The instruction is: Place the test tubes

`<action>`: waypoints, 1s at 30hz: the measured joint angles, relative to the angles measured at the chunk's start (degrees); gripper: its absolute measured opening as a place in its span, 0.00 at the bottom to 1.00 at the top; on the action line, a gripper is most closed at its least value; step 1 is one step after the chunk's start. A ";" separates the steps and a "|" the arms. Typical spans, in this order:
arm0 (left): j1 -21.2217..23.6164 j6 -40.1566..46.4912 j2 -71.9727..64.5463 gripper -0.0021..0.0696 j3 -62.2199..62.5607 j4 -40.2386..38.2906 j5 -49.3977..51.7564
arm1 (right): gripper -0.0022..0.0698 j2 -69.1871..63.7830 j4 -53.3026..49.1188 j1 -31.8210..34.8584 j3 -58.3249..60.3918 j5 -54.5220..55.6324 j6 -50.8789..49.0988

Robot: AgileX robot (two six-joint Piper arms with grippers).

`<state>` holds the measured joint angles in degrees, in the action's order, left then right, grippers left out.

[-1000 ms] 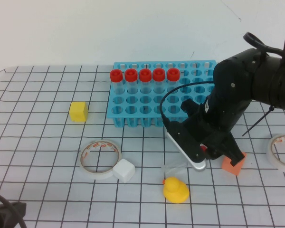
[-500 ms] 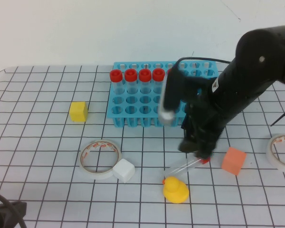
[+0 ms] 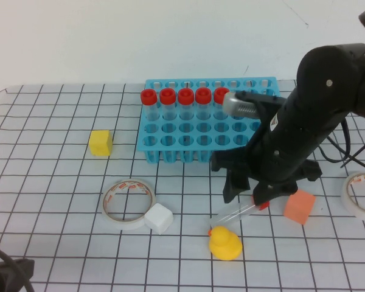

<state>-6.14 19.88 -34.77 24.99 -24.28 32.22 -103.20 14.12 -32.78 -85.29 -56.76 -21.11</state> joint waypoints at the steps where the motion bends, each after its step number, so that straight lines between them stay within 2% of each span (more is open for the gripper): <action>1: 0.00 0.00 0.00 0.03 0.00 0.00 0.00 | 0.59 -0.19 -0.96 0.00 0.00 0.49 -2.49; 6: 0.00 0.00 0.00 0.03 0.00 -0.02 0.00 | 0.59 -3.67 -2.54 0.00 0.00 0.75 -11.12; 14: 0.00 0.00 0.00 0.03 0.00 -0.93 0.00 | 0.59 -8.65 -0.80 0.00 0.00 5.44 -12.91; 30: 0.00 -0.13 0.00 0.03 0.00 -1.07 0.00 | 0.60 -9.76 -7.26 -0.02 -0.80 11.62 -19.92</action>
<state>-6.14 19.75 -34.77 24.99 -25.35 32.22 -112.96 6.86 -32.81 -86.09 -45.14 -41.03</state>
